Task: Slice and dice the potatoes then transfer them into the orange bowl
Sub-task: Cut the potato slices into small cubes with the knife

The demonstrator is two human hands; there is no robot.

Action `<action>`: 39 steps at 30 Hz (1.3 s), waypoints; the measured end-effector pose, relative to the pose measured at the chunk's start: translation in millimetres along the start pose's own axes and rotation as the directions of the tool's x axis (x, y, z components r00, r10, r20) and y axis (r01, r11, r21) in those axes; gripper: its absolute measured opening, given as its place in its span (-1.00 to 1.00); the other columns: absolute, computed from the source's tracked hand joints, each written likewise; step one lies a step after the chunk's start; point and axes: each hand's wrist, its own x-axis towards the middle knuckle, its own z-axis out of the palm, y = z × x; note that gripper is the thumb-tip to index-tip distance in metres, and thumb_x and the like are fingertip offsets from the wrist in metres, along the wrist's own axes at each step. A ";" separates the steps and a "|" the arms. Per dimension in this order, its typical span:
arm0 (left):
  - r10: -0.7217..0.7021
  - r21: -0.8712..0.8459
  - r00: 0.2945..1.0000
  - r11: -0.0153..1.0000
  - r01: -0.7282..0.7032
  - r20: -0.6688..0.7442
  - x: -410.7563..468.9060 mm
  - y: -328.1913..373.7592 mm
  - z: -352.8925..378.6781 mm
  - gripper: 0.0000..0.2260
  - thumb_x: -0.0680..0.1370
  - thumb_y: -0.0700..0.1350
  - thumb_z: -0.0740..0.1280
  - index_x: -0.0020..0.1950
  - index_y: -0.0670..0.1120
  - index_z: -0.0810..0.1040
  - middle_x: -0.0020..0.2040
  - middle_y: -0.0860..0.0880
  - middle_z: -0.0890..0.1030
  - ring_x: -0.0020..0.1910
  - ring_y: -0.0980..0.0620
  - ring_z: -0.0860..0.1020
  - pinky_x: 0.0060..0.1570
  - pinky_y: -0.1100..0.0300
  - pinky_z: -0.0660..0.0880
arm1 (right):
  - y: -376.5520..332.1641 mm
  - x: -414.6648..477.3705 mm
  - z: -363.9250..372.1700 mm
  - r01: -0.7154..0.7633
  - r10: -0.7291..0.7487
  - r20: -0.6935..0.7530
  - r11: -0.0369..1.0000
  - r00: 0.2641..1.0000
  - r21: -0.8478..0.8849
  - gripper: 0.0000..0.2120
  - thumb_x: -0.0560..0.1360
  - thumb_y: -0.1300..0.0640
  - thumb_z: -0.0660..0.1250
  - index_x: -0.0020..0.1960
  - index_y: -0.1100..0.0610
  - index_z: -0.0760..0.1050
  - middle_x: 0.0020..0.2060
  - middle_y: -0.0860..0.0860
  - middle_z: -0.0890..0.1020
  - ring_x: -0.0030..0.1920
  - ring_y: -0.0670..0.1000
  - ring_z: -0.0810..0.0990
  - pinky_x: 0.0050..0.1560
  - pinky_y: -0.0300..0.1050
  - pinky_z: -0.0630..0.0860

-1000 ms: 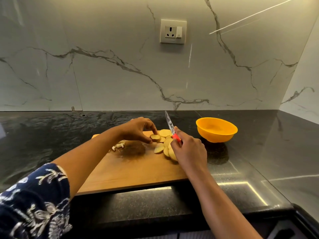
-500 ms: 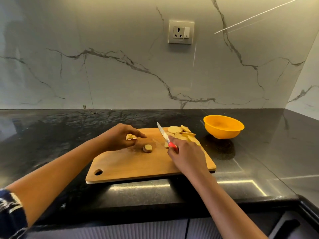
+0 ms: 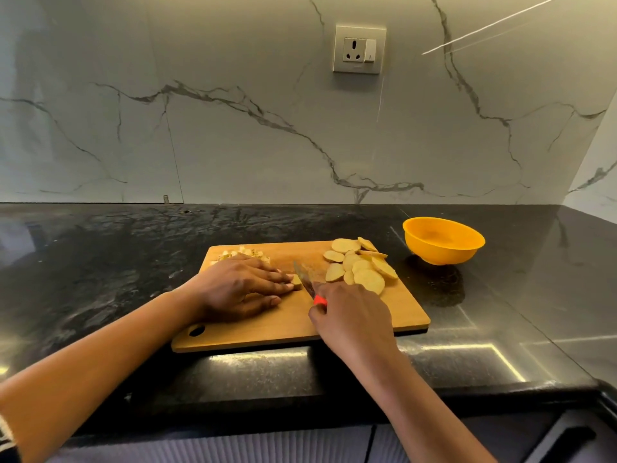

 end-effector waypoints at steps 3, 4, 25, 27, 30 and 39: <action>0.024 -0.002 0.999 1.000 -0.024 -0.033 -1.1 0.5 1.1 -0.60 0.62 0.16 0.03 0.32 0.06 0.48 0.30 0.11 0.50 0.30 0.19 0.43 0.27 0.15 0.41 | 0.5 0.4 -2.2 -0.007 0.007 0.019 1.000 1.000 -0.004 -0.63 0.59 -0.03 0.19 0.39 -0.08 0.39 0.08 -0.07 0.61 0.03 -0.05 0.55 -0.11 -0.19 0.45; 0.020 -0.005 0.999 1.000 -0.020 -0.033 -1.2 0.5 1.0 -0.59 0.62 0.16 0.01 0.33 0.05 0.47 0.31 0.11 0.49 0.31 0.19 0.41 0.29 0.17 0.38 | 0.9 0.6 -2.8 -0.005 0.005 0.027 1.000 1.000 -0.005 -0.62 0.59 -0.03 0.19 0.40 -0.09 0.37 0.08 -0.07 0.61 0.03 -0.05 0.55 -0.12 -0.20 0.44; -0.071 -0.048 0.994 0.996 0.075 0.079 0.0 -2.2 2.2 -0.49 0.56 0.31 -0.14 0.38 0.16 0.32 0.36 0.22 0.37 0.39 0.25 0.30 0.39 0.19 0.26 | -1.2 5.4 0.2 0.082 -0.075 0.079 0.993 0.994 -0.083 -0.59 0.62 -0.02 0.13 0.46 -0.08 0.26 0.15 -0.04 0.56 0.09 0.00 0.52 -0.05 -0.12 0.46; -0.069 -0.053 0.994 0.996 0.074 0.083 -0.2 -2.1 2.3 -0.49 0.56 0.31 -0.14 0.38 0.16 0.31 0.36 0.22 0.36 0.38 0.26 0.30 0.38 0.23 0.22 | -0.2 4.7 0.1 0.102 -0.094 0.083 0.991 0.992 -0.091 -0.57 0.62 -0.02 0.13 0.48 -0.09 0.24 0.15 -0.05 0.56 0.09 0.00 0.52 -0.03 -0.11 0.47; -0.068 -0.072 0.993 0.995 0.076 0.100 0.3 -2.7 2.3 -0.48 0.55 0.32 -0.14 0.38 0.16 0.32 0.36 0.23 0.35 0.38 0.29 0.28 0.37 0.28 0.17 | 4.7 12.4 -6.8 0.101 -0.090 0.135 0.992 0.987 -0.074 -0.58 0.60 -0.01 0.16 0.46 -0.11 0.28 0.20 -0.06 0.55 0.13 0.00 0.51 0.04 -0.09 0.49; -0.100 -0.055 0.985 0.993 0.109 0.142 0.7 -3.0 2.0 -0.47 0.52 0.34 -0.17 0.38 0.21 0.28 0.39 0.27 0.30 0.41 0.33 0.19 0.40 0.32 0.12 | 3.0 -10.1 -10.5 0.163 -0.143 0.137 0.974 0.980 -0.154 -0.60 0.62 0.01 0.10 0.45 -0.06 0.27 0.03 -0.03 0.55 -0.03 -0.01 0.47 -0.19 -0.15 0.33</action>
